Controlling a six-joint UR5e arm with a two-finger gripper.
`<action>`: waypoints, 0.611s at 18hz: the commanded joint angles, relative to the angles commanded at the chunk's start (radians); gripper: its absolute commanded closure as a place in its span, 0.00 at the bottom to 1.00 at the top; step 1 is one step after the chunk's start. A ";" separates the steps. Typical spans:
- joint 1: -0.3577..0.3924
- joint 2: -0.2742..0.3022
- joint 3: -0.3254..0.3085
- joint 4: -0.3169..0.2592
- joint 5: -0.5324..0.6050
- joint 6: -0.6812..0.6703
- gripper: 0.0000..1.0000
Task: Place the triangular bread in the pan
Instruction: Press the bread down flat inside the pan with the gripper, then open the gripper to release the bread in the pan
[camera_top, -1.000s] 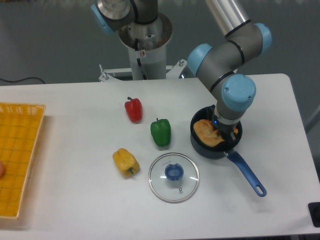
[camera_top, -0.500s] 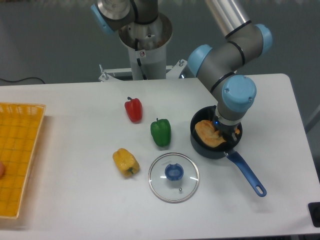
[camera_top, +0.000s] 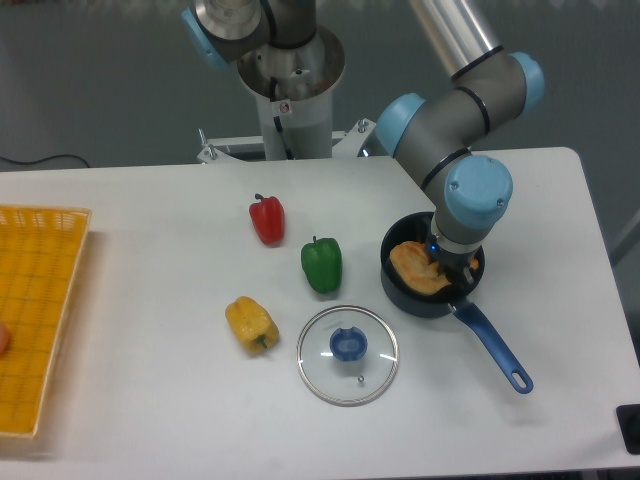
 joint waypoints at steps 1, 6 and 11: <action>0.000 0.000 0.000 0.000 0.000 0.000 0.66; -0.006 -0.006 -0.003 0.000 0.055 0.005 0.33; -0.009 -0.012 -0.005 0.000 0.055 -0.002 0.07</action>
